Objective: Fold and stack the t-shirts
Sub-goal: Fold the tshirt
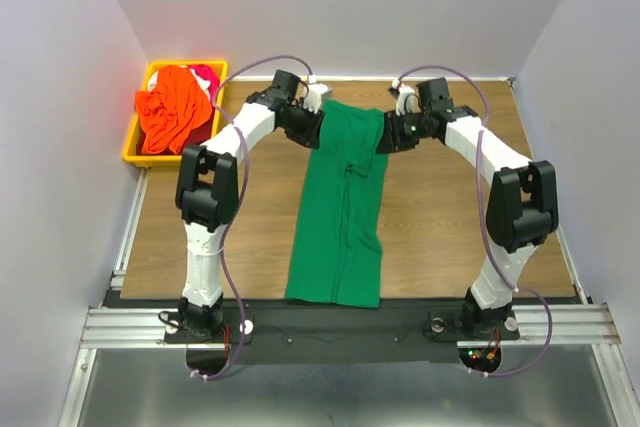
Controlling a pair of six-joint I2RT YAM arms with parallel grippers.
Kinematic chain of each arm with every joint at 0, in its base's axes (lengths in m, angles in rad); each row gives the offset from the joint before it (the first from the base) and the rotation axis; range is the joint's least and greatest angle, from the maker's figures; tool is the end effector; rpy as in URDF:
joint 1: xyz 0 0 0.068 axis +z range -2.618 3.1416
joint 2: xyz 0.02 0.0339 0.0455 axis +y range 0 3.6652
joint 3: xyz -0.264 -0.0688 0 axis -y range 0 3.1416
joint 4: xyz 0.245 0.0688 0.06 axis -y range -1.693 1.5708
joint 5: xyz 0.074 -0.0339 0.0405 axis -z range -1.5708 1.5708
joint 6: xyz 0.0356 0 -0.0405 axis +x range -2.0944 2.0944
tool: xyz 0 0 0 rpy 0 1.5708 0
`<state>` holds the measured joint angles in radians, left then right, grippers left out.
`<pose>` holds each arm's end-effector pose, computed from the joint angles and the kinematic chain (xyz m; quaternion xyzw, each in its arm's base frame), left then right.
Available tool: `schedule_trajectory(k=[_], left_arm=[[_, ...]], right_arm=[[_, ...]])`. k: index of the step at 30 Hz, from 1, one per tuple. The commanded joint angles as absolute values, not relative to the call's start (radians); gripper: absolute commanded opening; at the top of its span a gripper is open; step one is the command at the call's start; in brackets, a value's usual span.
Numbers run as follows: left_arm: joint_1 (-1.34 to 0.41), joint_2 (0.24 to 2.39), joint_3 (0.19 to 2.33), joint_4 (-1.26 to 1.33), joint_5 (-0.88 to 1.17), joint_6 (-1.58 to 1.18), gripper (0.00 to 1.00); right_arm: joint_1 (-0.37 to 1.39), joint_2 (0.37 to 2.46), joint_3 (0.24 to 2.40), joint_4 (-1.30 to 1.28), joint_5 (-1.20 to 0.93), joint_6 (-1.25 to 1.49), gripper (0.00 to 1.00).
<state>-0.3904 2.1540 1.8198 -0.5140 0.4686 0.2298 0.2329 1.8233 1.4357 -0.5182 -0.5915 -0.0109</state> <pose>0.4437 -0.2000 0.2308 0.3558 0.8414 -0.2441 0.3253 0.3840 0.1115 0.2506 -0.2044 0.8859 0.3084 0.2798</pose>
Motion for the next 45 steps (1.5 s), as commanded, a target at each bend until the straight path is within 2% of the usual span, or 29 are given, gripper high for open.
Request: schedule_trajectory(k=[1,12,17,23,31,35,39,45], left_arm=[[-0.397,2.039,1.766,-0.505,0.529,0.241,0.42],[-0.399,2.048,1.586,-0.384,0.584,0.161,0.39],[-0.399,2.085,1.571,-0.351,0.575,0.140,0.38],[-0.370,2.251,1.706,-0.385,0.518,0.137,0.35],[-0.313,2.355,1.914,-0.411,0.535,0.141,0.35],[-0.307,2.375,1.986,-0.452,0.578,0.155,0.37],[-0.307,2.333,1.964,-0.453,0.591,0.166,0.40],[-0.304,2.140,1.847,-0.440,0.637,0.175,0.43]], right_arm=[[0.249,1.960,1.594,-0.502,-0.465,-0.003,0.33],[0.249,2.200,1.769,-0.500,-0.288,0.049,0.29],[0.249,2.330,1.871,-0.495,-0.235,0.038,0.28],[0.247,2.448,2.041,-0.486,-0.173,0.057,0.28],[0.245,2.549,2.184,-0.459,-0.120,0.040,0.28],[0.245,2.582,2.267,-0.445,-0.172,0.034,0.33],[0.245,2.580,2.322,-0.434,-0.199,0.029,0.39],[0.245,2.453,2.298,-0.436,-0.195,0.009,0.49]])
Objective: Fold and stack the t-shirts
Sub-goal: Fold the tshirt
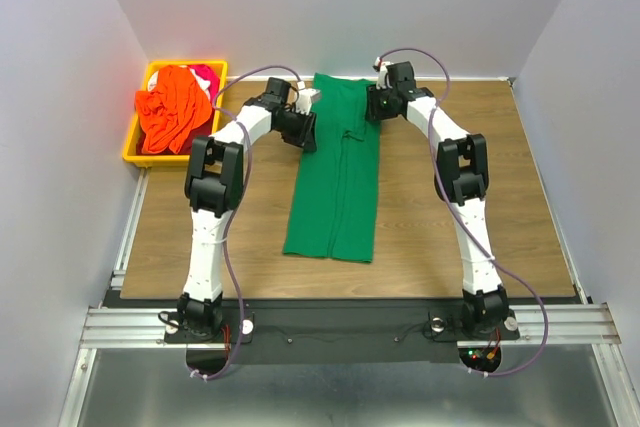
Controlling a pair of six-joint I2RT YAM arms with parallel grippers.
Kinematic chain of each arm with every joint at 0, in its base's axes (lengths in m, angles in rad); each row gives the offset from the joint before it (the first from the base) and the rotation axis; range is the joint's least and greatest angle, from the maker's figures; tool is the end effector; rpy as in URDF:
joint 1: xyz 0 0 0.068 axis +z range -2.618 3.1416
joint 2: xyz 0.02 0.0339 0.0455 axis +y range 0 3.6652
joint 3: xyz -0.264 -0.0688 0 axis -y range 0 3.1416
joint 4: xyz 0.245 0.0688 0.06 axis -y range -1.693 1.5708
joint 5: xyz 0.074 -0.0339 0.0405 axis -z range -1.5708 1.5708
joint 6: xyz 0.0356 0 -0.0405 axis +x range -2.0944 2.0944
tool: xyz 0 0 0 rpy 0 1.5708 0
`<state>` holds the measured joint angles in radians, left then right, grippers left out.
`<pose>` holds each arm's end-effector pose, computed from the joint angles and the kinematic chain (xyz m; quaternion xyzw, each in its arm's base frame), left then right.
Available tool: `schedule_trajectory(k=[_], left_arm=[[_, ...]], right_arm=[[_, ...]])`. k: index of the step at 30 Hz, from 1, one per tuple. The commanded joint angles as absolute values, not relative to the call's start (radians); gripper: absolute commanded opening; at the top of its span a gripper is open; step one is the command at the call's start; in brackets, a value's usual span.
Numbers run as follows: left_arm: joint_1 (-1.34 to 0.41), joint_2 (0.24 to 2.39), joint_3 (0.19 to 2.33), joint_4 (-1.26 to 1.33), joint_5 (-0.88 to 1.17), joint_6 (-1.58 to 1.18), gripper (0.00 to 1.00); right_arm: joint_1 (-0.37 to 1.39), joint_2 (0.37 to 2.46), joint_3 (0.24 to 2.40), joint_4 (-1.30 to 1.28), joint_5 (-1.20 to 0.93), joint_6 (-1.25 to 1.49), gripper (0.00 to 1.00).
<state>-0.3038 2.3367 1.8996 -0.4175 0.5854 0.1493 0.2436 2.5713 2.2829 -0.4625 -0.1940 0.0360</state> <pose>0.4888 -0.1739 0.1762 0.3000 0.8511 -0.2953 0.3137 0.5552 0.1451 0.1695 -0.1330 0.9039 0.1432 0.3804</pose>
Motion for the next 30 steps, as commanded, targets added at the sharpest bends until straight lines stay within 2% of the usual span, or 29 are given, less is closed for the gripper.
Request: schedule_trajectory(k=[1,5,6,9,11,14,15,17,22,25,30], left_arm=[[-0.304,2.106,1.801,-0.440,0.655,0.182,0.43],[-0.298,1.904,1.634,-0.465,0.675,0.325,0.47],[-0.287,1.858,1.594,-0.469,0.680,0.359,0.47],[-0.266,1.642,1.425,-0.476,0.677,0.509,0.48],[-0.261,1.568,1.306,-0.501,0.672,0.633,0.49],[-0.259,1.428,1.146,-0.537,0.710,0.846,0.50],[-0.259,1.361,1.103,-0.535,0.715,0.886,0.50],[-0.262,1.301,1.002,-0.525,0.716,0.942,0.51],[-0.267,1.191,0.891,-0.512,0.741,1.009,0.50],[-0.279,1.152,0.848,-0.494,0.715,1.009,0.50],[-0.302,1.106,0.801,-0.480,0.667,1.012,0.50]], right_arm=[[0.245,2.422,2.278,-0.437,-0.202,0.009,0.51],[0.248,2.182,2.085,-0.446,-0.273,-0.067,0.68],[0.252,2.131,1.978,-0.452,-0.293,-0.081,0.81],[0.305,1.932,1.780,-0.536,-0.328,-0.159,0.84],[0.343,1.797,1.670,-0.578,-0.370,-0.182,0.81],[0.469,1.650,1.472,-0.644,-0.350,-0.209,0.69],[0.541,1.625,1.419,-0.655,-0.342,-0.190,0.64],[0.593,1.592,1.315,-0.657,-0.347,-0.167,0.60],[0.634,1.612,1.217,-0.647,-0.367,-0.181,0.51],[0.649,1.655,1.180,-0.646,-0.419,-0.187,0.49],[0.686,1.730,1.105,-0.637,-0.382,-0.228,0.47]])
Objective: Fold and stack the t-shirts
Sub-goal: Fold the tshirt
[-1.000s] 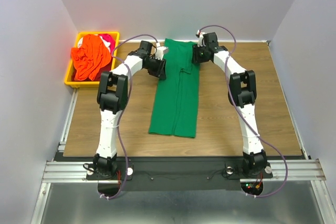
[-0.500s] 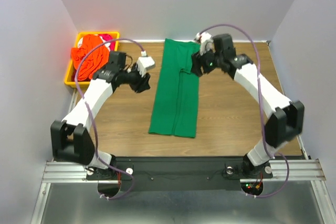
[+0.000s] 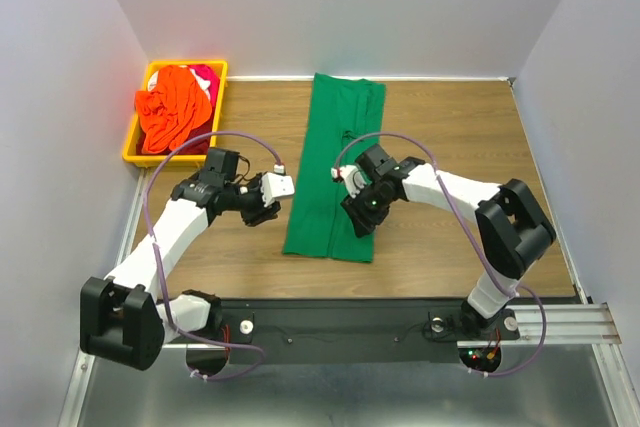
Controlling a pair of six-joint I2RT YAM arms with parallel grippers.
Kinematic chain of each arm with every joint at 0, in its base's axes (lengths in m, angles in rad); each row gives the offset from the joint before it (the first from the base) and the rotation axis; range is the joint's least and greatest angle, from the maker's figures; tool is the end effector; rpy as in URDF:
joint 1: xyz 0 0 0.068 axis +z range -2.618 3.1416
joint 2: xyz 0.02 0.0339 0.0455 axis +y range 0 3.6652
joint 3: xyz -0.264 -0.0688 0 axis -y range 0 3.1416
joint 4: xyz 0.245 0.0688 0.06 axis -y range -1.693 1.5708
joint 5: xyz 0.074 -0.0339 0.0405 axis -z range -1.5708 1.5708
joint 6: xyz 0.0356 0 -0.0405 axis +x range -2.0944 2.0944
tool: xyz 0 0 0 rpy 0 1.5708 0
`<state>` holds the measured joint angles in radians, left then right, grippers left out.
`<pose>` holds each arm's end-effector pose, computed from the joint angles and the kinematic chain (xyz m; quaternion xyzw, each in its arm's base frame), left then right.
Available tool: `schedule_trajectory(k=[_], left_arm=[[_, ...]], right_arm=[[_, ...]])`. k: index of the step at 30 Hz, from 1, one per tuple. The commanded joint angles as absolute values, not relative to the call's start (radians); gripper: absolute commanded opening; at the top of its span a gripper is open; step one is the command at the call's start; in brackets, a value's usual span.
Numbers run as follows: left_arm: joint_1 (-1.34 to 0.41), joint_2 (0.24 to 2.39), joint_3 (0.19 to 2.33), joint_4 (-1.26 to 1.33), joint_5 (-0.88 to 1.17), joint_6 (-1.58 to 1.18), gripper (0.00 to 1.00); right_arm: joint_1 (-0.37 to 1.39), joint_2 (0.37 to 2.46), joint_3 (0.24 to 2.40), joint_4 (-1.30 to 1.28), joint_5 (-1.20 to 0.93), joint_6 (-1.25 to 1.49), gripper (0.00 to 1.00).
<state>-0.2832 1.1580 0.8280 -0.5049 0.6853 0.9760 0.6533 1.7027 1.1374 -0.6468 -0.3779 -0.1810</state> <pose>0.2179 -0.0869 0.2574 0.6152 0.6392 -0.1798 0.4251 0.2551 0.2118 0.1944 -0.4222 0.8700 0.2207 0.1271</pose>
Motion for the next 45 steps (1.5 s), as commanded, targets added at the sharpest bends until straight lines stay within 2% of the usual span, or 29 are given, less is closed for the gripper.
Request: schedule_trajectory(k=[1,7,14,17,18,22,29,39,45], left_arm=[[-0.307,1.103,0.796,-0.482,0.660,1.014,0.50],[-0.356,1.069,0.752,-0.506,0.635,1.048,0.50],[-0.487,1.034,0.698,-0.508,0.618,1.049,0.48],[-0.532,1.026,0.673,-0.499,0.617,1.046,0.49],[-0.564,1.020,0.666,-0.491,0.614,1.048,0.49],[-0.652,1.015,0.615,-0.442,0.597,1.055,0.54],[-0.776,1.074,0.560,-0.296,0.545,1.031,0.56],[-0.788,1.154,0.540,-0.192,0.517,1.046,0.56],[-0.795,1.187,0.541,-0.173,0.522,1.037,0.56]], right_arm=[[0.687,1.739,1.089,-0.637,-0.376,-0.238,0.47],[0.689,1.747,0.996,-0.643,-0.234,-0.313,0.45],[0.689,1.632,0.950,-0.681,-0.182,-0.377,0.45],[0.690,1.517,0.959,-0.683,-0.219,-0.396,0.54],[0.690,1.488,0.963,-0.683,-0.241,-0.403,0.61],[0.690,1.444,0.956,-0.709,-0.273,-0.475,0.63],[0.747,1.376,0.875,-0.689,-0.322,-0.549,0.68],[0.784,1.322,0.746,-0.506,-0.221,-0.664,0.70],[0.798,1.319,0.690,-0.463,-0.244,-0.666,0.67]])
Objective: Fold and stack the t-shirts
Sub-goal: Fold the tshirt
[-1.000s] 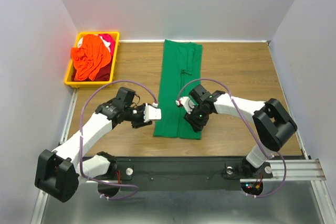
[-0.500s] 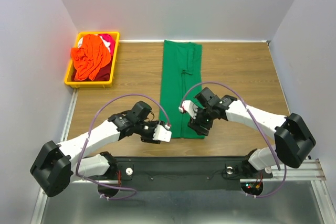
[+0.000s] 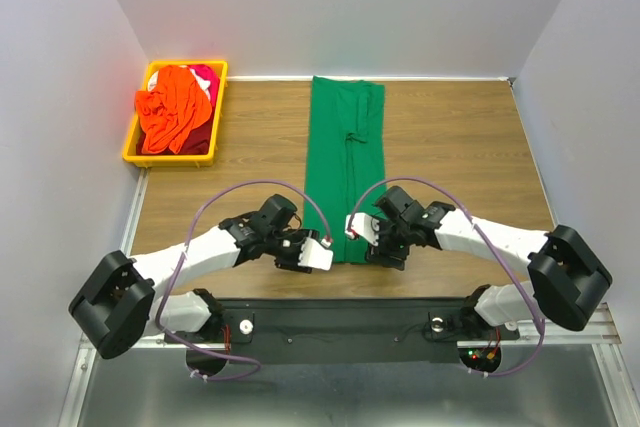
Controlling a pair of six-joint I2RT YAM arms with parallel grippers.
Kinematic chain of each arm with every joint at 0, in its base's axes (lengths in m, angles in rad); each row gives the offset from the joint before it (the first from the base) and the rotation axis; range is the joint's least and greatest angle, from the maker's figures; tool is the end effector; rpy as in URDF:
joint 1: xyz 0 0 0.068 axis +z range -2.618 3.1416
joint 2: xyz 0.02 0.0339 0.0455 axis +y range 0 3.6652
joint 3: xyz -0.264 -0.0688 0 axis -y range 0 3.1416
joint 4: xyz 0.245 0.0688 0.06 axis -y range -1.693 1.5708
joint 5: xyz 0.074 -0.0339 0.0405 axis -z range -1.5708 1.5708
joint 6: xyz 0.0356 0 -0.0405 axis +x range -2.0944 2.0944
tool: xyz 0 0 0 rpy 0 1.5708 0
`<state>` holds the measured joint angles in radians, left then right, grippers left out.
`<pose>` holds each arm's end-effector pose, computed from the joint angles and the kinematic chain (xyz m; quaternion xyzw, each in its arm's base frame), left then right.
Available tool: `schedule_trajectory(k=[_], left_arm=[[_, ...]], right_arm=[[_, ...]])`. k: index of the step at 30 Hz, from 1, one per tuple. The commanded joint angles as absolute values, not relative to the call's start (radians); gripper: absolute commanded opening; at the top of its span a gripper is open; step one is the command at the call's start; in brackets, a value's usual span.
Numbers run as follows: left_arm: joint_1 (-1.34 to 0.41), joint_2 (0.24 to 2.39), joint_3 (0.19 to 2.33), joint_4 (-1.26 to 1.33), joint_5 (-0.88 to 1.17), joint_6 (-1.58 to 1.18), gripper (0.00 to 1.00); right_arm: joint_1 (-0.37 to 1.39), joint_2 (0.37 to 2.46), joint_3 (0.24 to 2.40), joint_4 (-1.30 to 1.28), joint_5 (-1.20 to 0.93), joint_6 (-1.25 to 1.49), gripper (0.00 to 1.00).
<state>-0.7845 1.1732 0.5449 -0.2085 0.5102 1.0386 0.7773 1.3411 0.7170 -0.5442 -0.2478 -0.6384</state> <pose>0.1446 -0.1689 0.1834 0.7694 0.4817 -0.1896 0.3742 0.1623 0.1719 0.1762 -0.6510 0.7227 0.1346 0.1895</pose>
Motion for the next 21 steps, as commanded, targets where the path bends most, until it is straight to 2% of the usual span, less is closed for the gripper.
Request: schedule_trajectory(k=[1,8,9,11,13,15,18,19,21], left_arm=[[-0.798,1.199,0.545,-0.172,0.523,1.037,0.56],[-0.802,1.268,0.540,-0.169,0.500,1.029,0.56],[-0.802,1.279,0.538,-0.166,0.497,1.031,0.55],[-0.804,1.305,0.554,-0.164,0.489,1.012,0.50],[-0.802,1.333,0.564,-0.182,0.489,1.011,0.42],[-0.802,1.353,0.586,-0.199,0.476,1.003,0.31],[-0.801,1.373,0.609,-0.215,0.453,0.976,0.14],[-0.795,1.371,0.632,-0.227,0.459,0.967,0.07],[-0.790,1.353,0.658,-0.248,0.477,0.960,0.01]], right_arm=[[0.802,1.321,0.671,-0.454,-0.245,-0.667,0.66],[0.815,1.347,0.621,-0.402,-0.226,-0.660,0.61],[0.815,1.353,0.615,-0.396,-0.216,-0.658,0.58],[0.815,1.370,0.607,-0.379,-0.210,-0.649,0.44],[0.813,1.373,0.597,-0.370,-0.195,-0.640,0.31],[0.815,1.365,0.597,-0.371,-0.186,-0.626,0.24],[0.815,1.344,0.606,-0.376,-0.158,-0.598,0.04],[0.815,1.335,0.621,-0.383,-0.146,-0.580,0.01],[0.813,1.302,0.638,-0.399,-0.126,-0.580,0.01]])
